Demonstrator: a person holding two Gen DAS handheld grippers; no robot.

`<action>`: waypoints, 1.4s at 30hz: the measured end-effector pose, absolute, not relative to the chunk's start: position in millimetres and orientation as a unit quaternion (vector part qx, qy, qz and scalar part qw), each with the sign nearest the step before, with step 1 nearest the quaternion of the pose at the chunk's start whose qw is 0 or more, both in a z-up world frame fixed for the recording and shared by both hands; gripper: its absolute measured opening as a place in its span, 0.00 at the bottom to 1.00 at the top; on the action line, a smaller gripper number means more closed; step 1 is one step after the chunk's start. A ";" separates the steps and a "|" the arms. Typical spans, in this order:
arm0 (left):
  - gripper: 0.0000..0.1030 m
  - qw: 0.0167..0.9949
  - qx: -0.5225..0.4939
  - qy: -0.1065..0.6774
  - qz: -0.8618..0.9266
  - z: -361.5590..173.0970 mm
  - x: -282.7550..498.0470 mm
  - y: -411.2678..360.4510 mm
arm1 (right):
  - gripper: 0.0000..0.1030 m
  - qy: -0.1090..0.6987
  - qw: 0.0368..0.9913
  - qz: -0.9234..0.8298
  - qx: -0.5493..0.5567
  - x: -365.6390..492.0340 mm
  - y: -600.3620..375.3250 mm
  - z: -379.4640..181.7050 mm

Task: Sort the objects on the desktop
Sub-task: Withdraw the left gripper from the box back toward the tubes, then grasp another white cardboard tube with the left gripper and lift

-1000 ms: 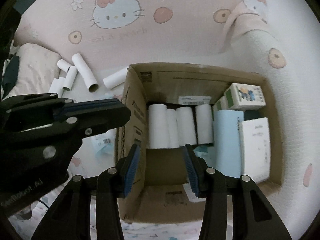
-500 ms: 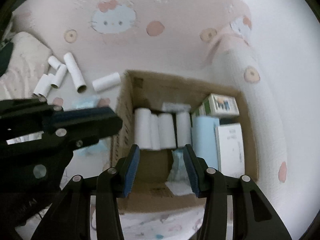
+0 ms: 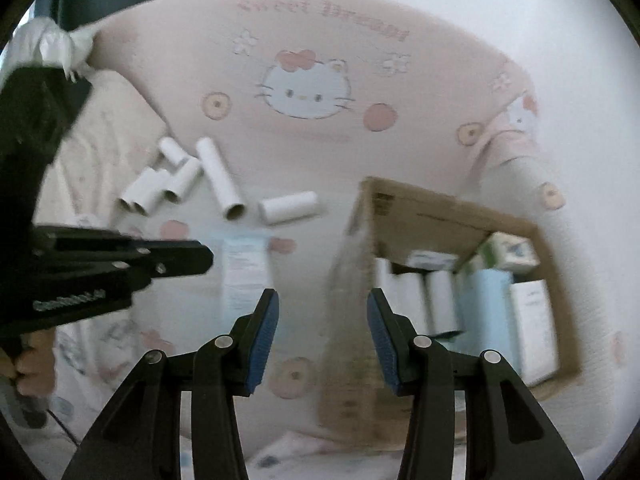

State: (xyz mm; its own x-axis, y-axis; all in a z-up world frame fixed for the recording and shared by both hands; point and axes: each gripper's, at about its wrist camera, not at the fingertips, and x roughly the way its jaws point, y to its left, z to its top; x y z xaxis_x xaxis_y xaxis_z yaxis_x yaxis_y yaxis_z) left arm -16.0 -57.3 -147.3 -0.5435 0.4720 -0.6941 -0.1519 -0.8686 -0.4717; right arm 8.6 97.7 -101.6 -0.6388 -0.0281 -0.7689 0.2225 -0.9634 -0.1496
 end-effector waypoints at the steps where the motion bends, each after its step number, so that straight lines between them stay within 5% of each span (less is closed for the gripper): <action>1: 0.05 0.175 -0.442 -0.178 0.862 -149.9 -15.4 -61.3 | 0.42 0.118 0.074 -0.897 0.420 8.4 91.6 -104.0; 12: 0.23 0.079 -0.465 -0.176 0.864 -207.2 -37.5 -119.8 | 0.42 0.181 0.118 -0.874 0.434 -11.6 31.8 -140.7; 17: 0.45 0.059 -0.473 -0.131 0.869 -242.5 -42.5 -132.4 | 0.42 0.185 0.137 -0.860 0.456 -32.9 12.3 -161.0; 30: 0.52 0.055 -0.489 -0.300 0.817 -287.2 -100.7 -175.6 | 0.42 0.209 0.156 -0.832 0.489 -111.1 -24.2 -215.4; 34: 0.52 0.050 -0.485 -0.332 0.808 -296.8 -119.9 -183.1 | 0.54 0.209 0.169 -0.821 0.503 -138.9 -33.1 -231.9; 42: 0.52 0.034 -0.467 -0.372 0.802 -304.2 -138.5 -204.9 | 0.54 0.215 0.177 -0.816 0.507 -182.8 -46.7 -250.1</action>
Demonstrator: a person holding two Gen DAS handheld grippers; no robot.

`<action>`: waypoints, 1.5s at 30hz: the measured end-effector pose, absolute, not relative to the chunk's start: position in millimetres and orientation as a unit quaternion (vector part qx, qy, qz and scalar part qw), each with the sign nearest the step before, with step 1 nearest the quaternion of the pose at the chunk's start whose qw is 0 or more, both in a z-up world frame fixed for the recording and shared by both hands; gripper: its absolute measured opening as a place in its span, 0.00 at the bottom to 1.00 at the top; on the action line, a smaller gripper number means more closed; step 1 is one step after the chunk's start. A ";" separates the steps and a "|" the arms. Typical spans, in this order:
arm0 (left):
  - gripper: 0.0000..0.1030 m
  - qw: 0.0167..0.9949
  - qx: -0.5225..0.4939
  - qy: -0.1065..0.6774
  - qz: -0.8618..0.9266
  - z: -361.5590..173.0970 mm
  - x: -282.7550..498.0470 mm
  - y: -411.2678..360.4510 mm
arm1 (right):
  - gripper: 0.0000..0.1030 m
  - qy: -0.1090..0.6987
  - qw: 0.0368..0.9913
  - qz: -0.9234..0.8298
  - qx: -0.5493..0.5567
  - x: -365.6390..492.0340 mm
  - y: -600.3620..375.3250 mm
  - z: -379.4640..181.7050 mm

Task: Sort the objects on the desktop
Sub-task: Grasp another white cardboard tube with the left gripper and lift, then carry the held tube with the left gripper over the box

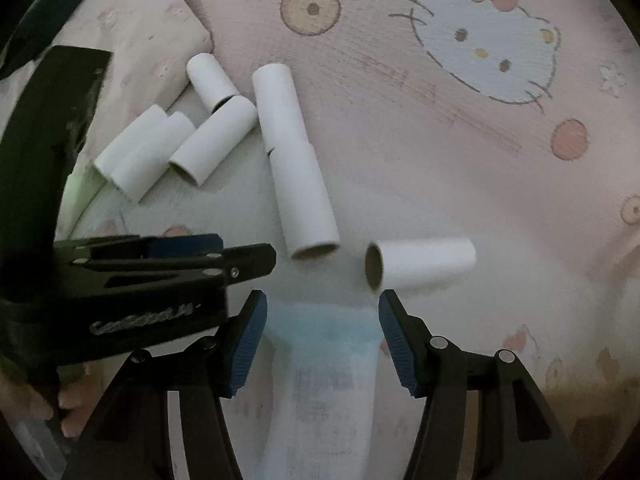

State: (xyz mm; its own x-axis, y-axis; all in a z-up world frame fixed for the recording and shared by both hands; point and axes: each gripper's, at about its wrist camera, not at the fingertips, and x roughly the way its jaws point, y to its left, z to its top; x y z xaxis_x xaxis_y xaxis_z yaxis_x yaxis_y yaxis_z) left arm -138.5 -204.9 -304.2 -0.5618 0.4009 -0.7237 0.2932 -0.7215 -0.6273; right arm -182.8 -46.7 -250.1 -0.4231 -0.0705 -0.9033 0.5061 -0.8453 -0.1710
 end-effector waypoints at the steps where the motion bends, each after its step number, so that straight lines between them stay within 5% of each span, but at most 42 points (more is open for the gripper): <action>1: 0.52 0.033 -0.466 -0.374 0.801 -304.2 -140.8 -206.3 | 0.54 0.216 0.176 -0.815 0.508 -188.7 -48.7 -253.4; 17: 0.52 0.042 -0.466 -0.454 0.758 -328.1 -161.7 -230.8 | 0.54 0.211 0.217 -0.788 0.537 -235.6 -75.4 -301.5; 20: 0.52 0.042 -0.463 -0.484 0.741 -336.1 -161.1 -237.0 | 0.41 0.188 0.219 -0.780 0.555 -244.1 -75.6 -307.3; 30: 0.51 0.073 -0.445 -0.570 0.686 -354.0 -156.3 -243.7 | 0.40 0.178 0.241 -0.760 0.577 -213.2 -82.6 -295.7; 32: 0.45 0.067 -0.432 -0.565 0.700 -347.1 -149.0 -243.8 | 0.39 0.167 0.239 -0.761 0.579 -201.5 -81.5 -289.3; 45: 0.45 0.120 -0.419 -0.472 0.766 -255.9 -119.3 -207.4 | 0.39 0.112 0.223 -0.806 0.537 -149.5 -50.8 -218.5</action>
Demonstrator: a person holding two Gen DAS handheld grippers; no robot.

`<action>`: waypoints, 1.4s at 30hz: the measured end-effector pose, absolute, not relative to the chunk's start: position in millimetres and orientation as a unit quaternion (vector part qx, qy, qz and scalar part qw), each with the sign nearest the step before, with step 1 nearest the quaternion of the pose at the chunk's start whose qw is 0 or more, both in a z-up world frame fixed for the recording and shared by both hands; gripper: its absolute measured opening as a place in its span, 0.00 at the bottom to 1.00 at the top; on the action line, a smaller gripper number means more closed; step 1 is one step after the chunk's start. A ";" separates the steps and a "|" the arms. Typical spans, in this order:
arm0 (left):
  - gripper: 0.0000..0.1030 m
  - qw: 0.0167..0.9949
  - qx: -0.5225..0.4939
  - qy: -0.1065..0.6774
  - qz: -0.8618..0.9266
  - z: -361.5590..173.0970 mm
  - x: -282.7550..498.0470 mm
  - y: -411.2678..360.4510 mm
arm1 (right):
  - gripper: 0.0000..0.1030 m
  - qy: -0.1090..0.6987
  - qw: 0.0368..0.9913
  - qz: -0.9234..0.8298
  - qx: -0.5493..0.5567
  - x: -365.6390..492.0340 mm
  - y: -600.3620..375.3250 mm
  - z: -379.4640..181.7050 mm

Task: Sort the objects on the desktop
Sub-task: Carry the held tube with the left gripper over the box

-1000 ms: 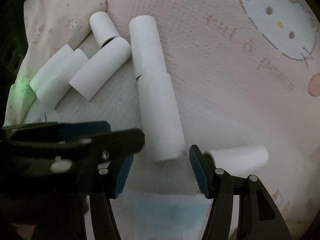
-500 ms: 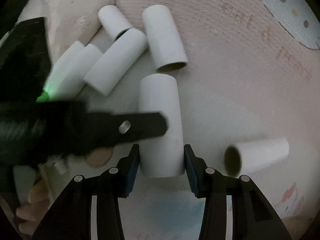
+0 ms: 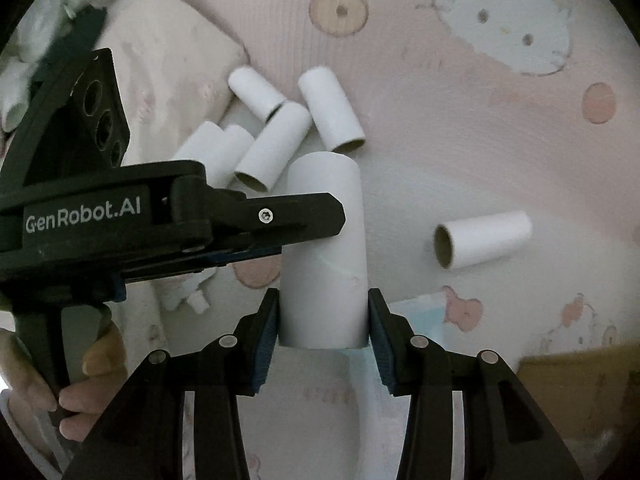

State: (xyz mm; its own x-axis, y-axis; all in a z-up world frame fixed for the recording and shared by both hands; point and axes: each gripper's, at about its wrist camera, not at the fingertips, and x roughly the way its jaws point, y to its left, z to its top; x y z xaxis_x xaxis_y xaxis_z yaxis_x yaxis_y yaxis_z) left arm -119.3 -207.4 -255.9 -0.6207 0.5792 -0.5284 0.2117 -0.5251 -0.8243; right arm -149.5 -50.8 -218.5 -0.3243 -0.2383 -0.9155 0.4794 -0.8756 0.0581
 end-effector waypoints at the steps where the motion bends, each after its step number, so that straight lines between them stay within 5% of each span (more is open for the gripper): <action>1: 0.45 0.122 -0.416 -0.459 0.775 -244.4 -117.0 -202.0 | 0.39 0.108 0.222 -0.811 0.531 -144.4 -46.7 -209.3; 26: 0.45 0.233 -0.438 -0.258 0.829 -97.2 -133.7 -15.2 | 0.39 0.012 0.143 -0.881 0.451 -82.8 103.8 -94.1; 42: 0.45 0.264 -0.562 -0.183 0.762 -125.2 -186.9 107.6 | 0.39 -0.055 0.088 -0.860 0.500 -80.7 227.3 -120.9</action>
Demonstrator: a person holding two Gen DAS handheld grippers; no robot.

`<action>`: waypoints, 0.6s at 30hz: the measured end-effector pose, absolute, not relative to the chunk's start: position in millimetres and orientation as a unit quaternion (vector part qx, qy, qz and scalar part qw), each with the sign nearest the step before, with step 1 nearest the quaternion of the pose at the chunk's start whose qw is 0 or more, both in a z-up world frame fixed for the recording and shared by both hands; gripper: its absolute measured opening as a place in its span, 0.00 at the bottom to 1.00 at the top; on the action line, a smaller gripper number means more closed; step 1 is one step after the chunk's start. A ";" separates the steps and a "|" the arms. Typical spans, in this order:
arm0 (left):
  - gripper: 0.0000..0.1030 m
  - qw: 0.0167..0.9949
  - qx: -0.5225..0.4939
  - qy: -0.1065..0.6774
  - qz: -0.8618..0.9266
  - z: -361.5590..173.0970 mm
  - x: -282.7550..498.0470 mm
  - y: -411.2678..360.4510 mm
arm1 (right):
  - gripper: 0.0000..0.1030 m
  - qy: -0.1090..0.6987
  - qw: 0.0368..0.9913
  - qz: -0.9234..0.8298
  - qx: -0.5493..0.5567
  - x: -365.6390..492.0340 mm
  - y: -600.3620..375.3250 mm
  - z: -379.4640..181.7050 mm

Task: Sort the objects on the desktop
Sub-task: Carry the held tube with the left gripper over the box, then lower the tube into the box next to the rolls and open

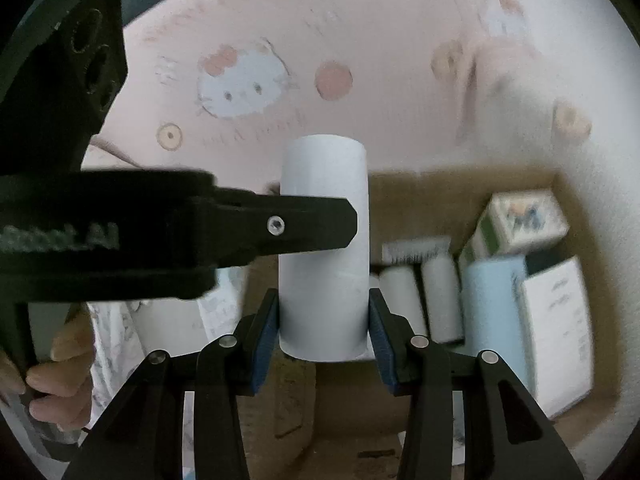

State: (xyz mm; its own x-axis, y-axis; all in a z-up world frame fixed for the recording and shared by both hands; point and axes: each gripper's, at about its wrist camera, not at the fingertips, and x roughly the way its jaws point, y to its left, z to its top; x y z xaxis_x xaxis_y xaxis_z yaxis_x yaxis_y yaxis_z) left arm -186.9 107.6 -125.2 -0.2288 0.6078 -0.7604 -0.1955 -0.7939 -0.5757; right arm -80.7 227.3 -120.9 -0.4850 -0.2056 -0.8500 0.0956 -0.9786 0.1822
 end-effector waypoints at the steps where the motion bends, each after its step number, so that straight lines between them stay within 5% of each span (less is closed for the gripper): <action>1: 0.45 0.259 -0.578 -0.171 0.755 -130.1 -194.0 115.7 | 0.39 -0.071 0.086 -0.853 0.510 -84.9 236.2 -129.0; 11: 0.45 0.218 -0.664 -0.121 0.705 -175.7 -233.5 158.4 | 0.39 -0.145 0.092 -0.806 0.567 -118.2 286.4 -177.7; 18: 0.34 0.207 -0.682 -0.129 0.690 -181.8 -238.0 148.5 | 0.39 -0.142 0.105 -0.772 0.610 -137.5 291.1 -204.9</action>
